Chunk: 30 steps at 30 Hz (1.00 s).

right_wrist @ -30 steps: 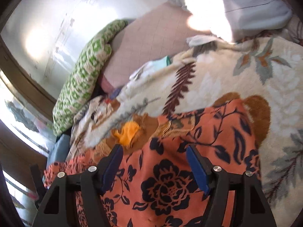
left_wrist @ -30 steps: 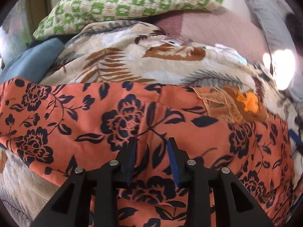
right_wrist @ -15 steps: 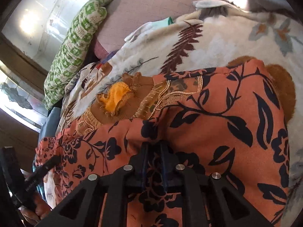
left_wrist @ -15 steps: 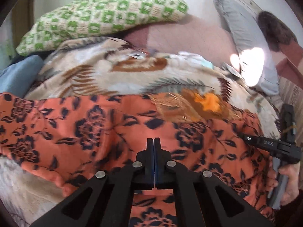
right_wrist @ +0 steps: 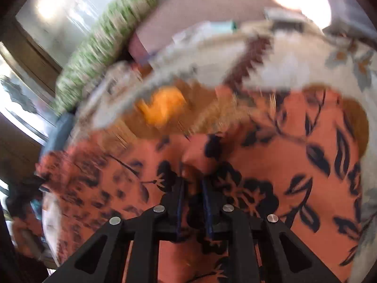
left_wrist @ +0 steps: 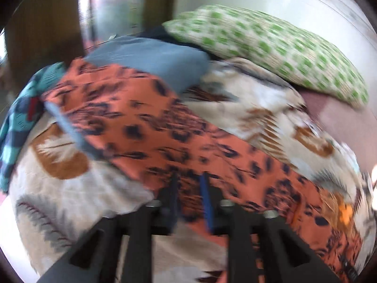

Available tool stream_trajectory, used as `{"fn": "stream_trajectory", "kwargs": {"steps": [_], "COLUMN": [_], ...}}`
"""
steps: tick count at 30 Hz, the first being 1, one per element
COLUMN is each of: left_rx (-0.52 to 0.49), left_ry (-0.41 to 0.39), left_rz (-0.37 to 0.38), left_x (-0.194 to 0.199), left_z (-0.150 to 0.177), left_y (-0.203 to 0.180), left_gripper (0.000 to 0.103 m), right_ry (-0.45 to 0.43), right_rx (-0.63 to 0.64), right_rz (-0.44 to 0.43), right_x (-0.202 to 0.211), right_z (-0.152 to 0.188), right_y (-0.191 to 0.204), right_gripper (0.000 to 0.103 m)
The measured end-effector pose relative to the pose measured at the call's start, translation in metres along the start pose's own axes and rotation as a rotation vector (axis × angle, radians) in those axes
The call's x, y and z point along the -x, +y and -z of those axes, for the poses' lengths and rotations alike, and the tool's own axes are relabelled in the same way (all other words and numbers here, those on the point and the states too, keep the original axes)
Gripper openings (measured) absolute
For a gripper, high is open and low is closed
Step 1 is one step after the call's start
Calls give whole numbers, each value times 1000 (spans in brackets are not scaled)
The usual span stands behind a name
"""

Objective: Fold small clothes

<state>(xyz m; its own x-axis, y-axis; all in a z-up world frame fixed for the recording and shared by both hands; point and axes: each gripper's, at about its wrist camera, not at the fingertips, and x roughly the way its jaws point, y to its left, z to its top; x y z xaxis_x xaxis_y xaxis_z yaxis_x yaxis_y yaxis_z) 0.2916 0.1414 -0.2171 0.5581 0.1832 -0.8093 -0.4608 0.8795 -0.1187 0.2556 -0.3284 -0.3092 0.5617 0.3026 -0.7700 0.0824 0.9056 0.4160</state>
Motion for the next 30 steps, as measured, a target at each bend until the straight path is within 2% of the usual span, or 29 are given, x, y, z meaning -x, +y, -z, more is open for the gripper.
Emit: {"fn": "stream_trajectory", "kwargs": {"steps": [1,3,5,8,10,13,14,17,20,22,24,26,30], "left_rx": [46,140,220,338,431,545,560,558,601,645,667,700,789], "left_ry": [1,-11,-13,-18,-8,-6,1,75,114,74,-1,-76,-170], "left_rz": [-27,-67,-96,-81,-11,157,215,349,412,422,379,368,362], "left_x": [1,4,7,7,3,-8,-13,-34,-48,-48,-39,-27,-18], "left_z": [-4,-11,-18,-25,-29,-30,-29,-28,-25,-29,-35,-38,-39], "left_y": [17,52,87,132,160,185,188,182,175,176,182,196,234], "left_gripper": [69,73,74,82,84,85,86,88,88,88,87,88,88], "right_ry": [-20,-41,-105,-156,-156,-142,-136,-126,-142,-143,-133,-123,-112], "right_rx": [-1,-18,-7,42,69,110,128,149,121,100,91,86,82], "right_rz": [-3,-1,-37,-61,-111,-164,-169,-155,-164,-170,-158,-150,-148], "right_x": [4,18,38,60,69,71,70,68,66,63,59,54,50], "right_z": [-1,-4,-2,6,15,28,30,37,35,31,30,28,26], "right_y": [1,5,12,30,45,61,66,72,67,62,57,53,48], "right_gripper": [18,18,18,18,18,24,30,65,65,65,65,65,65]}}
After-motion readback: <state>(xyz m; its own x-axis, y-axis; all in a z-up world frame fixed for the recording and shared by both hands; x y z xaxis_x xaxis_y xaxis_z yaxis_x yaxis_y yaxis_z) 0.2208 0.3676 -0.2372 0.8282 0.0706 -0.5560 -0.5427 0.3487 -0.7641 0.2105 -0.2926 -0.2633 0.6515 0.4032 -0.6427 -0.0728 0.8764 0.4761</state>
